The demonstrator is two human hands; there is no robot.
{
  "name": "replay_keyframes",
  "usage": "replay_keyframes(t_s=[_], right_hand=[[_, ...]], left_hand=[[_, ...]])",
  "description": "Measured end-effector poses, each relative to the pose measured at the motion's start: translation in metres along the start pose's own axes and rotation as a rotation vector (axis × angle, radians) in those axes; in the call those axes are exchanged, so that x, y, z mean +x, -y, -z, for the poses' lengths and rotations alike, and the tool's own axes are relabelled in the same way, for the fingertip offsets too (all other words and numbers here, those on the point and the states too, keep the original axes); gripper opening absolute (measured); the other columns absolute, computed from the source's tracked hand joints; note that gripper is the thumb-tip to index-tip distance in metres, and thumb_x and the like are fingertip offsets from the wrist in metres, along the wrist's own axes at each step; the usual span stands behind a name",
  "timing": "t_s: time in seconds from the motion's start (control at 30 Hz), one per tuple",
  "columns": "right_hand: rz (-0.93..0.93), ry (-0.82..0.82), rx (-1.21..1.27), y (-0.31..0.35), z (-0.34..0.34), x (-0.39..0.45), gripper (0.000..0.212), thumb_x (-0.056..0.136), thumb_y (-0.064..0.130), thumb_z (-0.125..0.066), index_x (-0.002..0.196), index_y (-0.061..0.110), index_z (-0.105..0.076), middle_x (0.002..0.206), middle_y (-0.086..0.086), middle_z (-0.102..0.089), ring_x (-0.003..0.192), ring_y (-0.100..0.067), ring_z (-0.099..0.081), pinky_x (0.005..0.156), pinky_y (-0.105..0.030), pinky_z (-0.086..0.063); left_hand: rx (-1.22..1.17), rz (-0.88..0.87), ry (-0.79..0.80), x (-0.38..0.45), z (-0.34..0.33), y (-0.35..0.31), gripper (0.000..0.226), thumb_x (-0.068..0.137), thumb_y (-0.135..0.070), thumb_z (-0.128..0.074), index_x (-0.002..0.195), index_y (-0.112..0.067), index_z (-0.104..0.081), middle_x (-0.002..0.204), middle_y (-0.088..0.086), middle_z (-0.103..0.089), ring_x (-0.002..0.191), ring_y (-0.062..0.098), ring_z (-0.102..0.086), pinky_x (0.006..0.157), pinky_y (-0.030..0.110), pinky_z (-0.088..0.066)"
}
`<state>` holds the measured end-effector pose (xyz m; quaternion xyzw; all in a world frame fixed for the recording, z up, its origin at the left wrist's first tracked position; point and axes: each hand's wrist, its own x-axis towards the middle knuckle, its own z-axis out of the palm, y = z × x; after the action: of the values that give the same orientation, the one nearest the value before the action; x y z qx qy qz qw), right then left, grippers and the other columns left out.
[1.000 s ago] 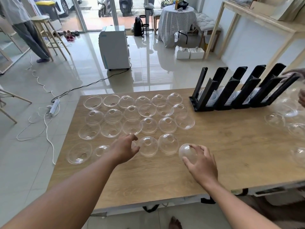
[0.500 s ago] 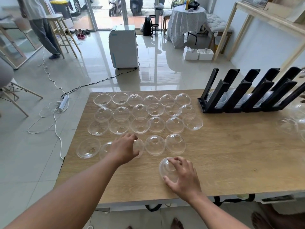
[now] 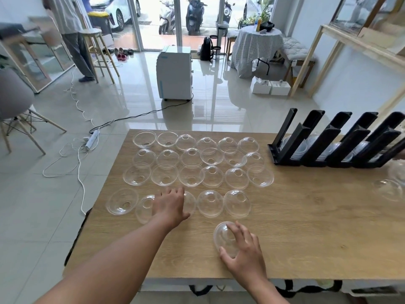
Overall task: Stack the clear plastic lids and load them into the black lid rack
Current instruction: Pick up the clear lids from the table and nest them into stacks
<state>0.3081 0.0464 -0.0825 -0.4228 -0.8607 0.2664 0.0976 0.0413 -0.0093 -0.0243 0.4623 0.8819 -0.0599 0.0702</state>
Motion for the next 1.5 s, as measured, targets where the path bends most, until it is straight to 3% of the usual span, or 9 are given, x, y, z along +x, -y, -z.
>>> replay_keyframes(t_s=[0.2, 0.37, 0.53, 0.7, 0.93, 1.3, 1.5], right_hand=[[-0.003, 0.014, 0.013, 0.001, 0.001, 0.0, 0.071, 0.084, 0.06, -0.061, 0.148, 0.052, -0.032, 0.158, 0.02, -0.031, 0.127, -0.013, -0.037, 0.106, -0.03, -0.043], [-0.002, 0.016, 0.018, 0.0, -0.001, -0.002, 0.07, 0.087, 0.057, -0.062, 0.149, 0.052, -0.03, 0.16, 0.019, -0.029, 0.128, -0.014, -0.035, 0.105, -0.031, -0.044], [0.02, 0.01, 0.028, -0.001, -0.004, -0.006, 0.069, 0.086, 0.056, -0.065, 0.146, 0.054, -0.03, 0.159, 0.018, -0.03, 0.126, -0.014, -0.034, 0.098, -0.031, -0.047], [0.022, 0.004, 0.023, -0.003, -0.005, -0.007, 0.072, 0.084, 0.056, -0.067, 0.145, 0.056, -0.029, 0.158, 0.017, -0.033, 0.125, -0.016, -0.037, 0.097, -0.035, -0.049], [0.03, 0.031, -0.026, -0.001, -0.004, -0.004, 0.075, 0.083, 0.069, -0.062, 0.146, 0.059, -0.024, 0.156, 0.021, -0.032, 0.126, -0.013, -0.037, 0.096, -0.033, -0.05], [-0.051, 0.009, -0.018, 0.012, -0.003, 0.002, 0.072, 0.081, 0.07, -0.068, 0.143, 0.057, -0.034, 0.144, 0.02, -0.039, 0.12, -0.013, -0.038, 0.095, -0.031, -0.049], [-0.062, 0.025, -0.021, 0.018, -0.004, 0.008, 0.074, 0.084, 0.065, -0.068, 0.148, 0.054, -0.032, 0.148, 0.014, -0.038, 0.123, -0.018, -0.038, 0.101, -0.033, -0.047]], left_hand=[[-0.085, 0.021, -0.076, -0.008, 0.001, -0.003, 0.079, 0.074, -0.067, -0.07, 0.135, -0.024, -0.043, 0.131, -0.005, -0.057, 0.121, 0.019, -0.055, 0.1, 0.035, -0.043], [-0.451, 0.099, -0.19, -0.057, -0.011, 0.006, 0.077, 0.068, -0.06, -0.078, 0.129, -0.026, -0.046, 0.124, -0.01, -0.052, 0.105, 0.018, -0.06, 0.076, 0.03, -0.051], [-0.591, 0.204, -0.129, -0.118, -0.049, 0.008, 0.082, 0.064, -0.059, -0.081, 0.131, -0.029, -0.045, 0.123, -0.014, -0.048, 0.094, 0.01, -0.062, 0.069, 0.028, -0.051], [-0.595, 0.171, -0.138, -0.133, -0.062, 0.01, 0.08, 0.065, -0.051, -0.085, 0.133, -0.027, -0.05, 0.124, -0.014, -0.046, 0.1, 0.01, -0.058, 0.081, 0.027, -0.051], [-0.571, 0.141, -0.182, -0.124, -0.056, 0.012, 0.079, 0.071, -0.066, -0.077, 0.139, -0.036, -0.049, 0.134, -0.023, -0.054, 0.119, 0.007, -0.053, 0.097, 0.029, -0.045], [-0.562, 0.171, -0.264, -0.118, -0.066, 0.003, 0.087, 0.07, -0.078, -0.07, 0.144, -0.036, -0.05, 0.14, -0.016, -0.059, 0.119, 0.013, -0.06, 0.094, 0.036, -0.05], [-0.507, 0.172, -0.255, -0.119, -0.068, 0.0, 0.088, 0.077, -0.079, -0.058, 0.15, -0.033, -0.044, 0.144, -0.011, -0.057, 0.117, 0.017, -0.059, 0.08, 0.037, -0.059]])
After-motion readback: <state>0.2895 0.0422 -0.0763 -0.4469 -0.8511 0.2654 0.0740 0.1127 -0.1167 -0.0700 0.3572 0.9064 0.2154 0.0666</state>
